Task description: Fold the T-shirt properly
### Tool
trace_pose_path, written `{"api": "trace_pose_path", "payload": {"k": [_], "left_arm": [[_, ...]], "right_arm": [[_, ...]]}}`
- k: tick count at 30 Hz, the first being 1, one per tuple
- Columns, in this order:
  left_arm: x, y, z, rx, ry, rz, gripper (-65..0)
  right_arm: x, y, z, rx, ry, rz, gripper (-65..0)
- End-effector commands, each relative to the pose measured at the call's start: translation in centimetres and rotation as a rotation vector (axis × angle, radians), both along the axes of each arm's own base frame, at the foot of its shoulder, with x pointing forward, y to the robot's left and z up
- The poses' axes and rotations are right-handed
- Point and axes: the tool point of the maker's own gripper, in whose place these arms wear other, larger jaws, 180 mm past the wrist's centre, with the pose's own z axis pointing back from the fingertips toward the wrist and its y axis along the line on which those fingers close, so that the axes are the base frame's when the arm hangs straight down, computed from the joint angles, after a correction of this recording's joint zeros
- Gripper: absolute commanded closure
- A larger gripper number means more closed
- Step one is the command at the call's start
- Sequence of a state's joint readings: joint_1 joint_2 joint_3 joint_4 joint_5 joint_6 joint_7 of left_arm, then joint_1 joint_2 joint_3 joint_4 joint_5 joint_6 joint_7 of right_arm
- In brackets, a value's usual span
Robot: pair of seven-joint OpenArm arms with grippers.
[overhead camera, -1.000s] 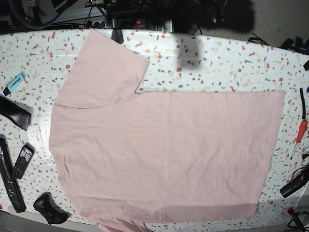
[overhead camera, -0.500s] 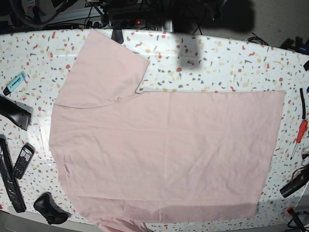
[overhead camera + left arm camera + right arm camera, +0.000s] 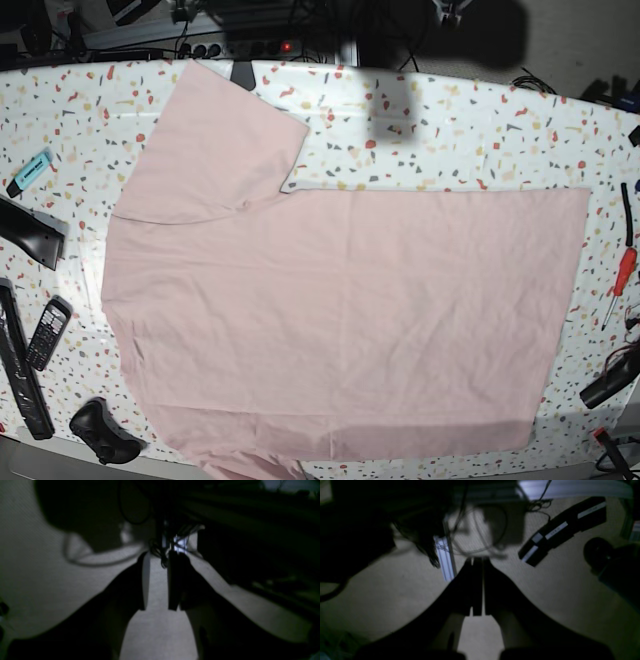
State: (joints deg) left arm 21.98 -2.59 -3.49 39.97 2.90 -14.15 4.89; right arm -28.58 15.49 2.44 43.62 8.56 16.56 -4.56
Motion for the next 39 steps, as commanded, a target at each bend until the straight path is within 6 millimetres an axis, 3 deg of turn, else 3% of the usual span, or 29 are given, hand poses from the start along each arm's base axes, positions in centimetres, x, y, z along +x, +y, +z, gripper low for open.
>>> {"api": "trace_pose_path", "payload": {"k": [1, 5, 17, 24, 31, 37, 39], "left_arm": [[-0.5, -0.4, 0.6, -0.018, -0.01, 0.001, -12.5], [-0.4, -0.1, 3.0, -0.023, -0.082, -0.006, -12.5], [1.3, 6.0, 10.7, 0.1, -0.205, -0.203, -12.5], [1.9, 9.9, 14.3, 0.228, -0.172, -0.404, -12.5], [6.7, 13.1, 19.6, 0.454, -0.259, -0.67, -12.5], [11.7, 12.6, 24.7, 0.583, -0.423, -0.817, -12.6], [13.5, 12.6, 26.1, 0.632, -0.494, -0.863, -12.6]], "right_arm": [[-0.9, -1.1, 0.8, -0.009, 0.006, -0.001, 0.0], [-1.0, -1.8, 3.2, -0.005, -0.033, 0.031, 0.0], [-0.6, -0.6, 13.3, 0.062, -0.102, 0.306, 0.0], [-0.3, -0.2, 18.3, 0.03, -0.058, 0.65, 0.0], [4.1, 1.5, 22.6, -0.089, -0.15, 0.978, 0.0], [9.9, 3.7, 27.9, -0.272, -0.352, 1.036, 0.0], [10.8, 3.7, 28.8, -0.324, -0.393, 1.058, 0.0]]}}
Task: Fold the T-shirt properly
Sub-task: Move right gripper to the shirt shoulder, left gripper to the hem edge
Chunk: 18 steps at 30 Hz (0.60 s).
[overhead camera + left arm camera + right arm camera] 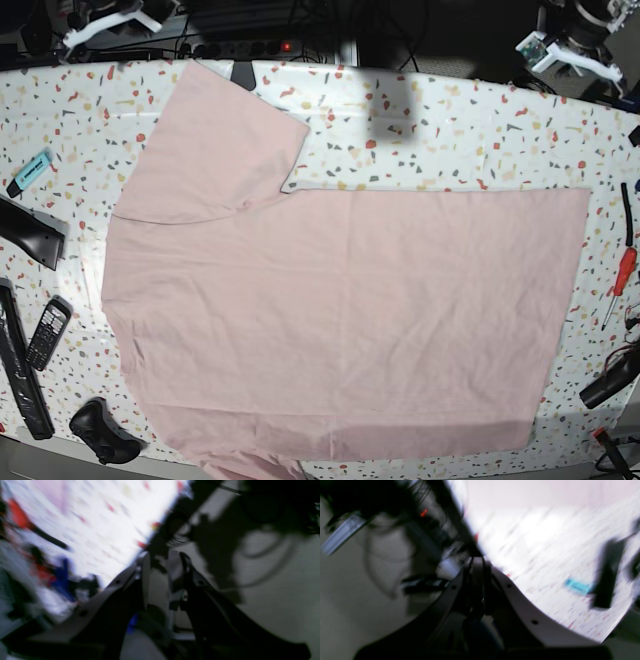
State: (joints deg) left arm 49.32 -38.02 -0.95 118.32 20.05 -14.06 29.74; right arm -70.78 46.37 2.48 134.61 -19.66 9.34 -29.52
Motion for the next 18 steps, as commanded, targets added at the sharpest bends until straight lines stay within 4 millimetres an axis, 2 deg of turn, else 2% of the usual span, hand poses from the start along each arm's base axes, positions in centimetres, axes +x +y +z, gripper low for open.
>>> {"api": "trace_pose_path", "payload": {"k": [1, 4, 10, 14, 18], "left_arm": [[1.5, 0.2, 1.2, 0.023, -0.064, -0.029, -12.6], [4.1, 0.1, 2.7, 0.027, -0.15, -0.092, -14.3], [8.6, -0.4, 4.7, -0.027, -0.27, -0.158, -20.6], [10.6, 0.7, 3.9, -0.051, -0.283, -0.178, -20.5], [11.8, 2.5, 2.0, -0.055, -0.263, -0.173, -20.6]], "right_arm": [[0.5, -0.6, 0.6, -0.037, -0.04, -0.004, 0.0], [1.9, -1.3, 1.5, -0.081, -0.131, -0.016, 0.0], [3.0, -2.4, 2.6, -0.144, -0.215, -0.035, 0.0], [3.5, -2.7, 3.2, -0.163, -0.26, -0.046, -0.8], [5.3, -2.7, 3.9, -0.161, -0.32, -0.054, -13.1]]}}
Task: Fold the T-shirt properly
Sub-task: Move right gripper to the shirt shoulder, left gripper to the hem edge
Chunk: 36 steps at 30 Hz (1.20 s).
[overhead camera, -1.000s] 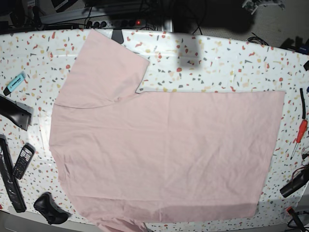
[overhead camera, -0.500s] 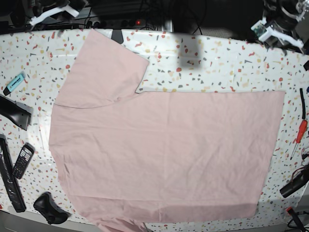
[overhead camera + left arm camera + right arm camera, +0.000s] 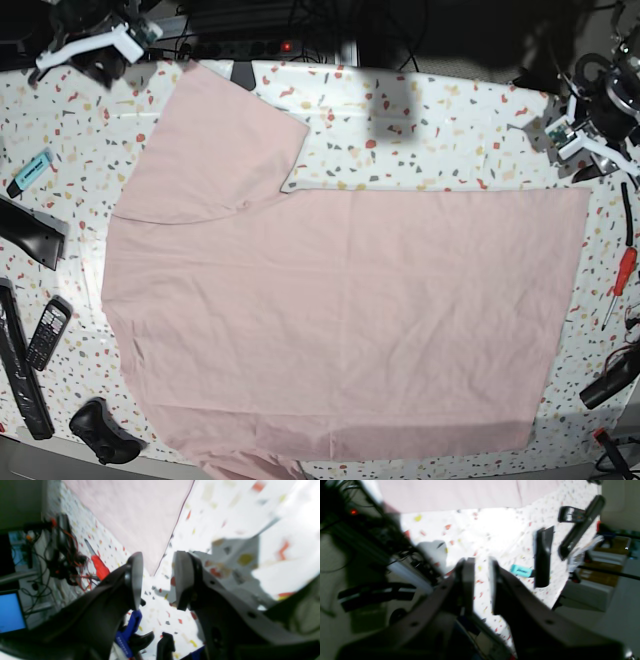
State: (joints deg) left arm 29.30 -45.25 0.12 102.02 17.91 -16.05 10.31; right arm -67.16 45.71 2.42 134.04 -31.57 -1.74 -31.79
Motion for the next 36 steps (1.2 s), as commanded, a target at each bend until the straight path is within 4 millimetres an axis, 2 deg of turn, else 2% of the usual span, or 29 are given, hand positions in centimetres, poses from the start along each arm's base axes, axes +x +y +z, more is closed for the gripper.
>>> {"api": "trace_pose_path", "payload": {"k": [1, 6, 14, 18, 21, 24, 29, 36], "left_arm": [[1.0, 0.4, 0.7, 0.005, -0.034, -0.006, -20.6], [2.6, 2.8, -0.5, 0.028, -0.03, 0.04, -20.6], [4.3, 3.9, -1.1, 0.01, -0.021, 0.013, -20.5], [4.5, 4.6, -2.5, 0.053, 0.028, -0.015, -20.5], [4.5, 4.9, -4.2, 0.154, 0.073, -0.083, -20.5], [5.2, 5.2, -5.2, 0.171, 0.078, -0.079, -20.5], [6.5, 6.0, -5.6, 0.194, 0.07, -0.068, -20.6], [7.9, 5.2, -6.1, 0.161, 0.057, -0.065, -20.5]], "right_arm": [[1.1, 0.2, 1.0, 0.002, -0.051, 0.009, -13.6], [4.1, 0.6, 2.2, 0.072, -0.14, -0.018, -13.6], [6.8, -3.7, -0.6, -0.006, -0.156, -0.088, -13.6], [7.0, -5.2, -1.5, -0.039, -0.143, -0.111, -13.6], [7.0, -5.2, -1.5, -0.042, -0.142, -0.112, -13.6], [7.0, -5.3, -1.5, -0.048, -0.145, -0.109, -13.6], [7.0, -5.3, -1.5, -0.047, -0.144, -0.11, -13.6], [7.0, -5.3, -1.5, -0.047, -0.144, -0.11, -13.6]]}}
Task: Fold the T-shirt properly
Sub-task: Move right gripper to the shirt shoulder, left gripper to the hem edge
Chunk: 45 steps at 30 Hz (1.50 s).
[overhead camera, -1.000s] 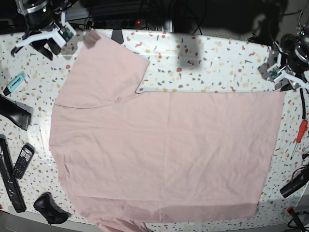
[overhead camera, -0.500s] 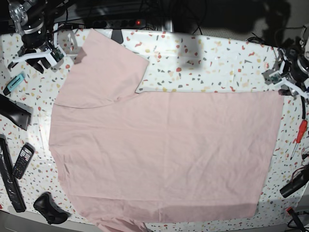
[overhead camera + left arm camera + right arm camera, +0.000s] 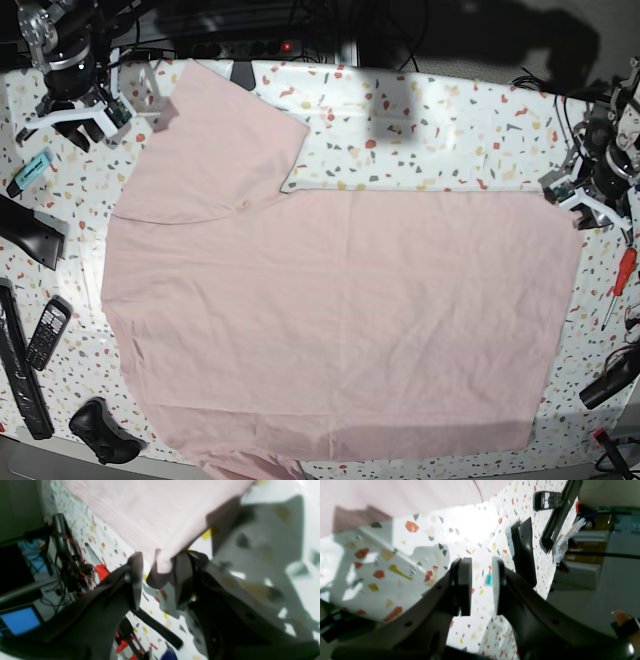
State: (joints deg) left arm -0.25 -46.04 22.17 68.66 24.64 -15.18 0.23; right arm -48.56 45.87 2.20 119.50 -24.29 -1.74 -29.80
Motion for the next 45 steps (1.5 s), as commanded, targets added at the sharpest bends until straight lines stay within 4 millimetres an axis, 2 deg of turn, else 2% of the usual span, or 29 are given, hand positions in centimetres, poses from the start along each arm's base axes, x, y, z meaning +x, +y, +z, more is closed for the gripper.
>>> {"api": "trace_pose_path", "payload": {"k": [1, 4, 6, 8, 13, 21, 22, 26, 30, 33, 37, 41, 45], "left_arm": [[0.7, 0.6, 0.6, 0.009, -0.012, 0.007, -20.5], [-0.3, 0.7, -0.6, 0.008, 0.042, 0.002, -18.1], [-0.9, 0.6, -1.2, 0.023, 0.078, -0.013, -10.5], [-1.1, 0.5, -1.4, 0.019, 0.086, -0.014, 0.0], [-1.1, 0.3, -1.3, -0.003, 0.085, -0.002, 0.0], [-1.0, 0.3, -1.3, 0.011, 0.08, -0.025, 0.0], [-1.0, 0.3, -1.3, 0.022, 0.08, -0.032, 0.0], [-1.0, 0.4, -1.3, 0.026, 0.081, -0.032, 0.0], [-1.1, 0.6, -1.3, 0.037, 0.084, -0.022, 0.0], [-1.1, 1.0, -1.4, 0.051, 0.088, -0.011, 0.0], [-1.1, 0.9, -1.3, 0.05, 0.086, -0.011, 0.0], [-1.0, 0.9, -1.3, 0.05, 0.084, -0.011, 0.0], [-0.9, 1.0, -1.2, 0.051, 0.082, -0.01, 0.0]], "right_arm": [[0.7, 0.0, 1.0, -0.017, -0.036, 0.016, -13.6], [0.7, 0.0, 1.0, -0.017, -0.039, 0.017, -13.6], [0.8, 0.0, 1.2, -0.024, -0.052, 0.02, -13.6], [1.2, 0.1, 1.8, -0.051, -0.08, 0.049, -13.6], [1.3, 0.1, 1.9, -0.074, -0.081, 0.061, -13.6], [0.0, 1.7, -0.6, -0.081, 0.096, 0.189, -13.7], [-0.2, 1.7, -0.8, -0.08, 0.105, 0.193, -14.6], [-0.8, 2.3, -1.6, -0.006, 0.144, 0.172, -28.7], [-1.3, 2.3, -2.5, 0.007, 0.183, 0.193, -29.1], [-0.6, 1.4, -2.9, -0.041, 0.165, 0.216, -29.1], [1.9, 0.1, -2.9, -0.125, 0.113, 0.25, -29.1], [3.1, 0.5, -4.2, -0.18, 0.11, 0.312, -29.1], [3.6, 2.1, -6.4, -0.21, 0.141, 0.384, -29.1]]}}
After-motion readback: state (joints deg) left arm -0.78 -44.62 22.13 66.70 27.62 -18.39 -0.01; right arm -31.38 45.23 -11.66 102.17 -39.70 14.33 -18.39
